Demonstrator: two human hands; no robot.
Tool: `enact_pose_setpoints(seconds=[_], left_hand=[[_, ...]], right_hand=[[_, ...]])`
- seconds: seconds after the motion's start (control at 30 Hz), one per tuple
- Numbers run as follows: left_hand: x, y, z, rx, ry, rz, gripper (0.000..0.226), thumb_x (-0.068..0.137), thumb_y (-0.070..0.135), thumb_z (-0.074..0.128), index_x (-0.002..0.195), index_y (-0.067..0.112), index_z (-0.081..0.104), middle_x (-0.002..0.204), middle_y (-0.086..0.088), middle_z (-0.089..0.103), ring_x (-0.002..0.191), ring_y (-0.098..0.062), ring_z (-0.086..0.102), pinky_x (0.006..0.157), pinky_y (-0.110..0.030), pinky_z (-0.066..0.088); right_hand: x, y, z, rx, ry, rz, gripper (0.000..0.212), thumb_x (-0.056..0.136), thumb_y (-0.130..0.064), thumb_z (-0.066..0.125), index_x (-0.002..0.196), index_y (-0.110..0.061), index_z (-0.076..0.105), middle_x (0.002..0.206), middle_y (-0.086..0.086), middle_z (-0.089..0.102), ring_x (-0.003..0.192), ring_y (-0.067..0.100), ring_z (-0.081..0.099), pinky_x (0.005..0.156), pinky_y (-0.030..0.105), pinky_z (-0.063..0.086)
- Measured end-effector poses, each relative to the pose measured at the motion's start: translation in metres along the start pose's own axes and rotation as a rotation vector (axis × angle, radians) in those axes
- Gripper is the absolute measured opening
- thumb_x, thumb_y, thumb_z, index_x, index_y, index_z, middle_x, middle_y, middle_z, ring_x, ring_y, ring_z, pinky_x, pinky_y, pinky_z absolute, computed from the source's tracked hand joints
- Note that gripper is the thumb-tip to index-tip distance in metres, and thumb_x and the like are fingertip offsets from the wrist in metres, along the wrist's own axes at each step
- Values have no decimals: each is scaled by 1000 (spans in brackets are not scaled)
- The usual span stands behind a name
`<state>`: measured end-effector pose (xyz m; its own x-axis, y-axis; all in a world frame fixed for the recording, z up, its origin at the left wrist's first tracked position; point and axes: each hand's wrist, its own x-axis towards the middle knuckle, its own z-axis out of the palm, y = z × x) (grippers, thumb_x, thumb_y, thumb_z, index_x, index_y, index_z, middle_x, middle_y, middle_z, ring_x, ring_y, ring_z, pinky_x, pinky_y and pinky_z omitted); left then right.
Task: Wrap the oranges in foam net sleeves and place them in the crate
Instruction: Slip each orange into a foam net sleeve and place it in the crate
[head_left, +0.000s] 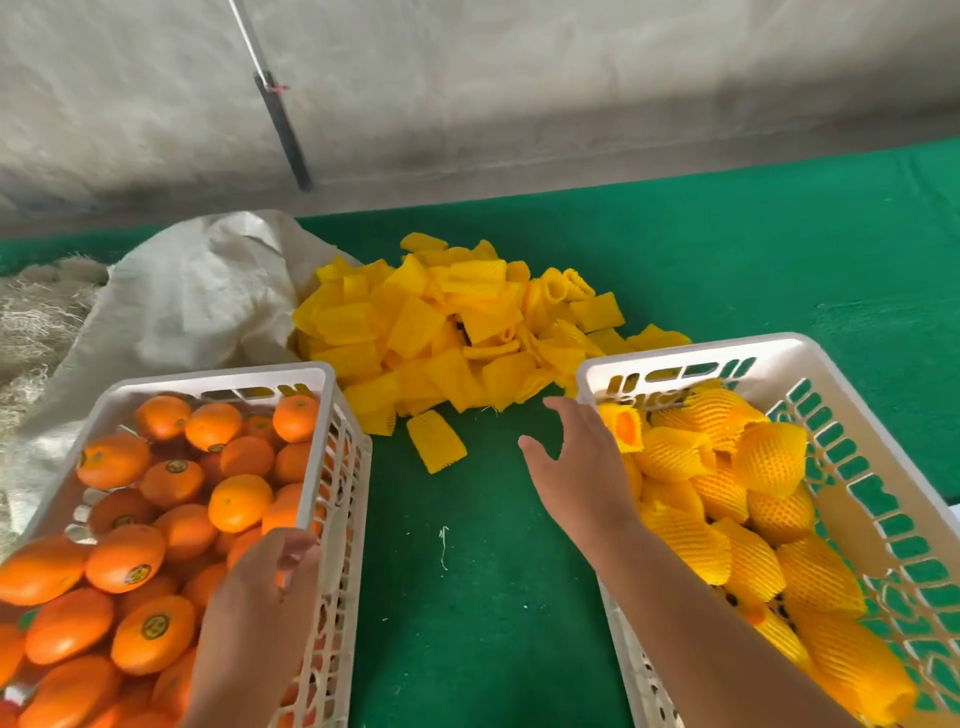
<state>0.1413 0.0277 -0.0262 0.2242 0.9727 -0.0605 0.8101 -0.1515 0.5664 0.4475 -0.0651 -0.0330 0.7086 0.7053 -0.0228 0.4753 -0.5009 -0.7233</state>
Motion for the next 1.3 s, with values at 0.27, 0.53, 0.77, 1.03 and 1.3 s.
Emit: enact_pose_setpoints(seconds=[0.27, 0.53, 0.77, 1.03, 1.3], left_hand=[[62, -82, -12, 298, -152, 31, 59, 96, 33, 74, 148, 26, 49, 151, -1, 47, 143, -27, 39, 112, -53, 43], [94, -108, -18, 264, -117, 193, 76, 82, 32, 89, 143, 36, 44, 142, 2, 36, 135, -25, 35, 106, -52, 48], [119, -107, -26, 470, -292, 478, 87, 82, 51, 84, 155, 46, 38, 166, 2, 24, 153, -28, 20, 114, -62, 36], [121, -101, -8, 439, -341, 427, 74, 95, 63, 62, 159, 41, 34, 159, 16, 45, 151, -15, 29, 122, -54, 19], [88, -78, -44, -787, -255, -233, 45, 93, 57, 65, 137, 51, 58, 131, 9, 72, 113, -15, 74, 88, -46, 64]], right_hand=[[12, -43, 87, -55, -128, 70, 51, 101, -38, 66, 148, -26, 52, 148, -1, 57, 138, 22, 53, 112, 41, 43], [5, -77, 173, -39, -250, 82, 50, 101, -42, 66, 147, -29, 53, 146, -4, 59, 113, 8, 63, 98, 36, 49], [-1, -83, 197, -81, -317, 88, 49, 102, -41, 66, 147, -30, 53, 148, -3, 59, 134, 20, 58, 107, 38, 48], [-4, -54, 183, -89, -359, 138, 49, 102, -38, 65, 148, -25, 54, 145, -1, 61, 129, 19, 60, 106, 37, 48], [45, -8, 199, -252, -388, 146, 69, 100, -15, 63, 162, -24, 34, 156, 12, 43, 130, 31, 57, 103, 47, 54]])
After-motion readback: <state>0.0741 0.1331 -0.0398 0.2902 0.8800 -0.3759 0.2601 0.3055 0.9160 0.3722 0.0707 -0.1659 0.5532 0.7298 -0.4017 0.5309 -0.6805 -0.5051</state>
